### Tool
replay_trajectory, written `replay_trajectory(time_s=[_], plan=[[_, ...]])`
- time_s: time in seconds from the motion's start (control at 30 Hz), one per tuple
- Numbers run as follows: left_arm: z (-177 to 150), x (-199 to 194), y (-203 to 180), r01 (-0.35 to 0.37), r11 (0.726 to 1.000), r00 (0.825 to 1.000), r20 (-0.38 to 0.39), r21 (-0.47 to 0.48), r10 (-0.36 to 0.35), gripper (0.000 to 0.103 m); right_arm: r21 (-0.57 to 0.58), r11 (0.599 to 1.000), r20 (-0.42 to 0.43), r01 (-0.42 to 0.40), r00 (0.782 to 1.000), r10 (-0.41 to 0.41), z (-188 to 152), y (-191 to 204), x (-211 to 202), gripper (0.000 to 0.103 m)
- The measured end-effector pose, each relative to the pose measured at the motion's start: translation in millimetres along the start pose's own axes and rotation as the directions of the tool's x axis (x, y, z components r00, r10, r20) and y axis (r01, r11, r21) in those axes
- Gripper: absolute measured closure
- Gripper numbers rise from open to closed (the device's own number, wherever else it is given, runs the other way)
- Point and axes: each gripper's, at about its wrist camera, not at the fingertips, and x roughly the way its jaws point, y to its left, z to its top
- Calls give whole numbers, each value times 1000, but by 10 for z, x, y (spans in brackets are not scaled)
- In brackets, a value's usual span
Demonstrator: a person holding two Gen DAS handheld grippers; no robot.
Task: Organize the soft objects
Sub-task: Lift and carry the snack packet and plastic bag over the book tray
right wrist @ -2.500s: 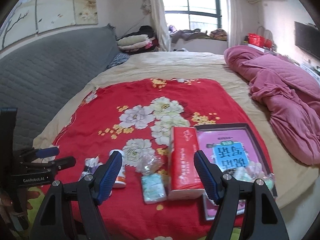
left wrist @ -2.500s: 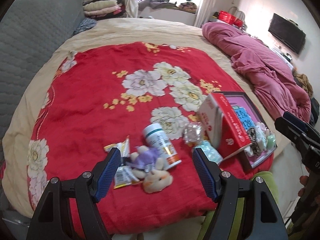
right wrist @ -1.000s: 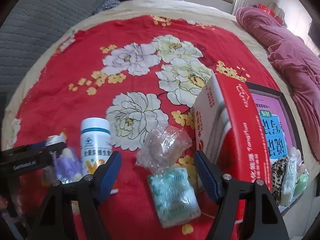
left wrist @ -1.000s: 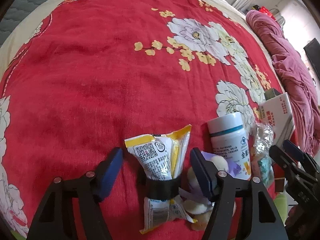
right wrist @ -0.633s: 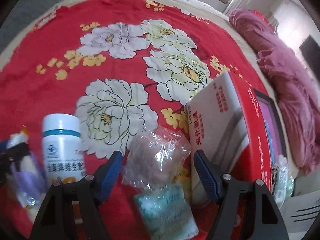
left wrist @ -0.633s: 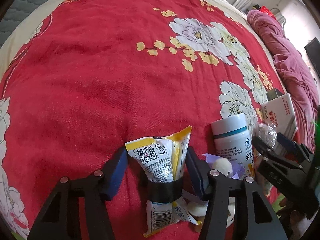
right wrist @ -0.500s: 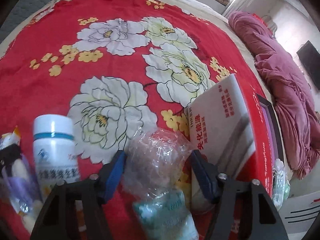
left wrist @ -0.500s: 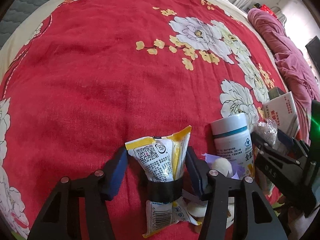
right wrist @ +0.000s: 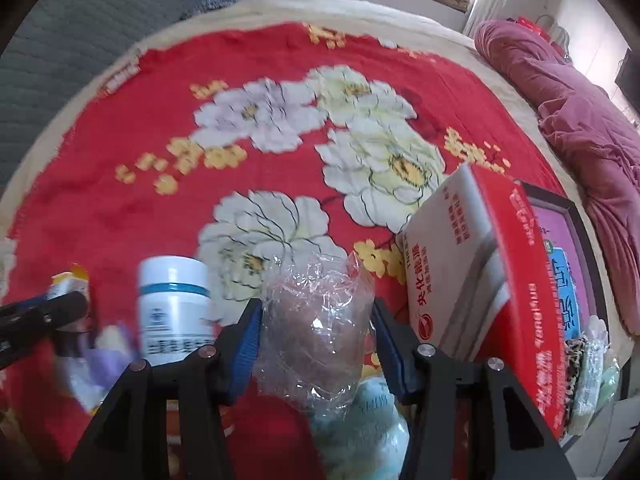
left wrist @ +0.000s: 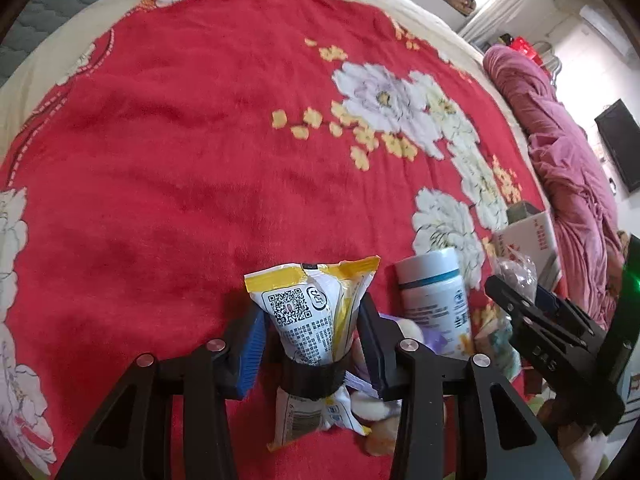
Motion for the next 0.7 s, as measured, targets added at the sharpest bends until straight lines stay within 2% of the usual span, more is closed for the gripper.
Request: replay_trajectory(time_s=[0.23, 0.47, 0.7], plan=[[-29, -319, -100, -3, 1000, 998, 68, 24, 2, 60, 22, 996, 67, -87, 994, 85, 37, -33, -381, 50], [-67, -626, -227, 13, 999, 991, 132, 45, -19, 60, 39, 991, 161, -126, 980, 118, 29, -154, -756, 50], [-62, -928, -542, 36, 994, 981, 188, 106, -56, 60, 70, 989, 217, -131, 970, 113, -21, -368, -1060, 50]])
